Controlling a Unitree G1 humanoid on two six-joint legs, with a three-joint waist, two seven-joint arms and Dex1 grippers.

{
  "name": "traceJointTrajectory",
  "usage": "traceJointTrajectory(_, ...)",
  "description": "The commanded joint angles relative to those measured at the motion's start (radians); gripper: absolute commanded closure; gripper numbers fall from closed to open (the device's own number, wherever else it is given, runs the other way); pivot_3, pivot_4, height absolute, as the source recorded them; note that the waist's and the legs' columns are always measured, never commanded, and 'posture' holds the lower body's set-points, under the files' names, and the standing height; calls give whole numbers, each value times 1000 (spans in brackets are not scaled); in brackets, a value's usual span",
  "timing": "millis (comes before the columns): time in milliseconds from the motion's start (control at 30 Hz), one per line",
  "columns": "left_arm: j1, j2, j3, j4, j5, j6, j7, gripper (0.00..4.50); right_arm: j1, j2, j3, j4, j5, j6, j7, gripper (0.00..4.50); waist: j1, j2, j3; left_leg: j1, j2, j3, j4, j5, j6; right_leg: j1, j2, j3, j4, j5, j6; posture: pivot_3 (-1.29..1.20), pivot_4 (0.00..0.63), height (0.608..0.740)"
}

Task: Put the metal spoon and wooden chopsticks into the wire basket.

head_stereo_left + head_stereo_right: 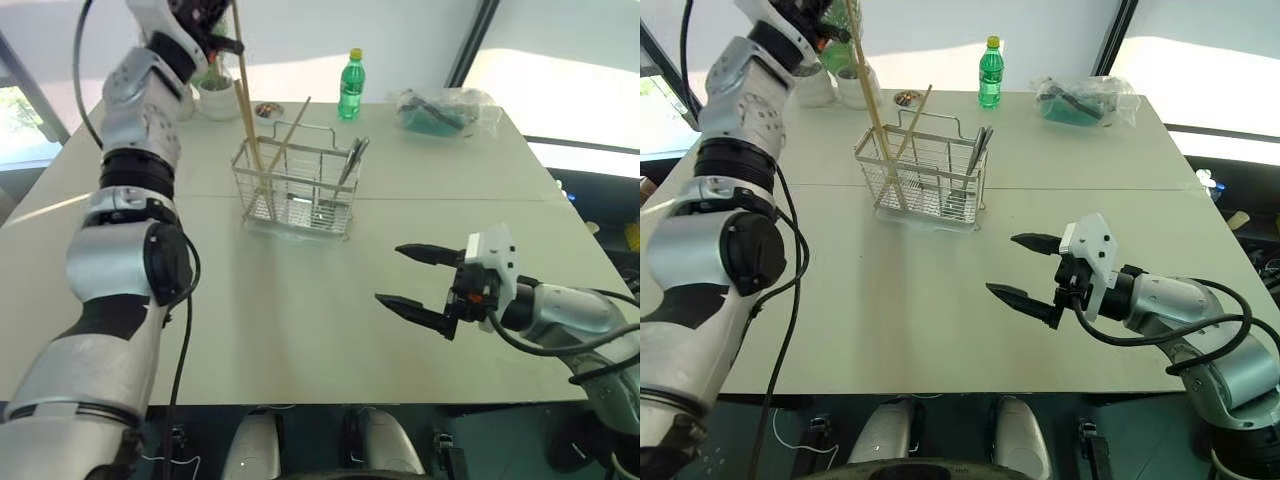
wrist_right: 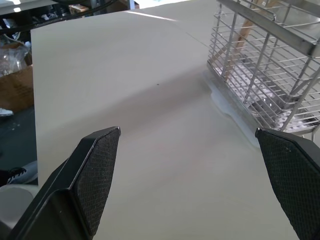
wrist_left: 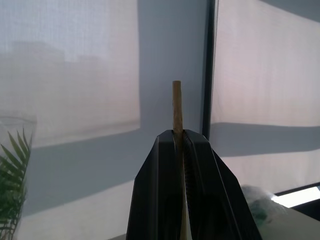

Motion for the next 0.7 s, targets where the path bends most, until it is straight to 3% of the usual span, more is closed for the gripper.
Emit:
traceJointTrajectory(33, 65, -24, -23, -60, 11, 4, -11, 4432, -5, 6, -33, -30, 13, -7, -11, 0, 0, 0, 0, 0, 0, 0, 0, 0, 0, 0, 0, 0, 0, 0, 0, 0, 150, 717)
traceJointTrajectory(200, 165, -60, -32, -142, 5, 44, 18, 4432, -23, 5, -30, -16, 10, -11, -14, 0, 0, -1, 1, -2, 0, 0, 2, 0, 0, -1, 0, 0, 1, 0, 0, 0, 150, 717)
traceJointTrajectory(300, 232, -75, -40, -221, -1, 75, 27, 3371, -52, 9, -25, 10, -4, -22, -15, 0, 0, -1, 0, -2, 0, 0, 2, 0, 0, -1, 0, 0, 0, 0, 0, 0, 150, 717)
traceJointTrajectory(433, 270, -58, -43, -384, -23, 171, 28, 1132, -123, 33, -19, 60, -40, -44, -42, 0, 0, 0, 1, -2, 0, -1, 2, 0, 0, -1, 0, 0, 1, 0, 0, 0, 150, 717)
traceJointTrajectory(533, 309, -12, -62, -574, -52, 274, -25, 47, -174, 46, -23, 99, -53, -51, -52, 0, -2, 0, 1, -2, 0, -1, 3, 0, 0, -1, 0, 0, 1, 0, 0, 0, 150, 717)
traceJointTrajectory(700, 356, 182, -73, -861, -171, 589, -164, 47, -257, 46, -9, 197, -91, -78, -26, 0, -4, 2, 2, -2, 0, 0, 3, 0, 0, -1, 0, 0, 1, 0, 0, 0, 150, 717)
